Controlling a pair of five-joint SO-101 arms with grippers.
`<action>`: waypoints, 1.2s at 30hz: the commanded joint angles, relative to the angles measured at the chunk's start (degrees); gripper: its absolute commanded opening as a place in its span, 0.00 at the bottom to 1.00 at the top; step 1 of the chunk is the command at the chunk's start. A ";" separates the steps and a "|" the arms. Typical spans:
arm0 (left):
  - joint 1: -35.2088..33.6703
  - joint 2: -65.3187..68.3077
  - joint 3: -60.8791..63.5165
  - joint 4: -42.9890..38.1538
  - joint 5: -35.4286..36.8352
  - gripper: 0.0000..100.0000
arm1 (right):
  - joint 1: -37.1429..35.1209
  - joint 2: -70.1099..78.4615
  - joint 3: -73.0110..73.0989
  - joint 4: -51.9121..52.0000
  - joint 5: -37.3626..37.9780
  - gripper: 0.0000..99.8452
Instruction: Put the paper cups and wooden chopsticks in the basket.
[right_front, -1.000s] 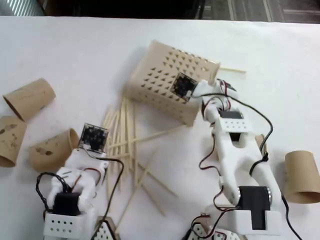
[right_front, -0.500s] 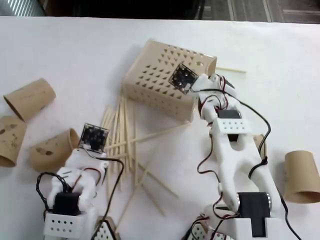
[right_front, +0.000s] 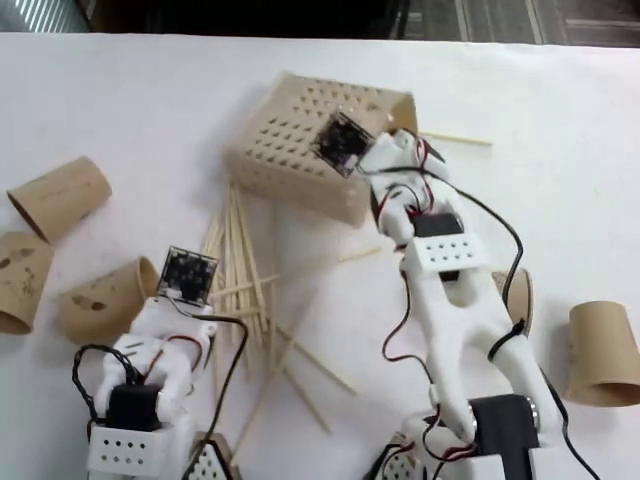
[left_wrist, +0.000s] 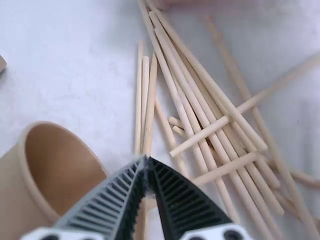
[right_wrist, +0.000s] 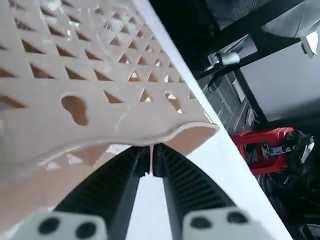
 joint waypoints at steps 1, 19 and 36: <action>0.04 -0.48 -0.26 -1.14 -0.26 0.02 | -3.03 -2.95 -5.80 -0.48 -2.11 0.03; 0.04 -0.48 -0.26 -1.14 -0.26 0.02 | -9.01 15.43 -26.11 1.45 -7.91 0.03; 0.04 -0.48 -0.26 -1.23 -0.26 0.02 | 6.64 1.10 -20.66 34.24 10.99 0.26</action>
